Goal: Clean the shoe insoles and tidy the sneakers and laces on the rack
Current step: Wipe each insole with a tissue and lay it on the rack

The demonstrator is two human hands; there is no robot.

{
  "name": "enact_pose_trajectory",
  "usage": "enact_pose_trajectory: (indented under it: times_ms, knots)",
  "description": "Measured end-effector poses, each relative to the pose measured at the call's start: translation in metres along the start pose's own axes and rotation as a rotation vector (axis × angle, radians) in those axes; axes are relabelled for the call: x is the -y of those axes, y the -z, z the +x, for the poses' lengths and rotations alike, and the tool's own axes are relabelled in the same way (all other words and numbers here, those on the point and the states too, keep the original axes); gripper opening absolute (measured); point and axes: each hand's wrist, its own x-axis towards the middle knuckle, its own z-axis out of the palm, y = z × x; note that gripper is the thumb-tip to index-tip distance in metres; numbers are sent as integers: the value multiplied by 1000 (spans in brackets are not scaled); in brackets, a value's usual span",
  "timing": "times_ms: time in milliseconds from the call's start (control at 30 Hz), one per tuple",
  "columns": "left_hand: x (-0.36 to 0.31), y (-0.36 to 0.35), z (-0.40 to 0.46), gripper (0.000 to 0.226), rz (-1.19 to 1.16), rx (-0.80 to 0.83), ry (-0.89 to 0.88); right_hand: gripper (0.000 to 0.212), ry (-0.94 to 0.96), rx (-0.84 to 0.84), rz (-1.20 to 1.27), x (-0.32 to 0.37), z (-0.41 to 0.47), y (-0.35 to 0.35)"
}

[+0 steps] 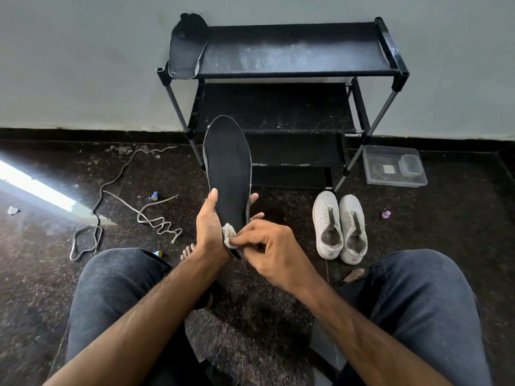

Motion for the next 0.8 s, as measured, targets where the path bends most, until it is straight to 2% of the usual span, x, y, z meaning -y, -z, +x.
enact_pose_trajectory:
  times_ms: [133,200,267,333,400,433,533,667,733,800]
  knots:
    - [-2,-6,-1,57,-6,8,15,25,-127,171,347,2,3,18]
    - [-1,-9,-3,58,-5,40,49,28,-216,65,524,0,10,30]
    - [2,-10,-5,60,0,69,65,28,-234,-169,428,-5,17,39]
    - [2,-11,-6,59,7,75,31,25,-115,-254,91,-10,21,36]
    - [0,-11,-6,58,-46,85,27,26,33,-183,-142,-10,15,21]
    - [0,-10,-5,59,-76,91,30,28,64,-155,-168,-9,12,14]
    - [-1,-5,-1,59,-135,115,-2,31,67,-133,-109,-7,7,8]
    - [-4,-1,1,61,-144,107,-61,28,96,-18,-109,1,-2,5]
    - [-5,-1,1,61,-120,77,-65,27,10,97,20,5,-3,12]
    - [-4,-3,0,60,-98,73,-65,29,-102,225,289,9,1,29]
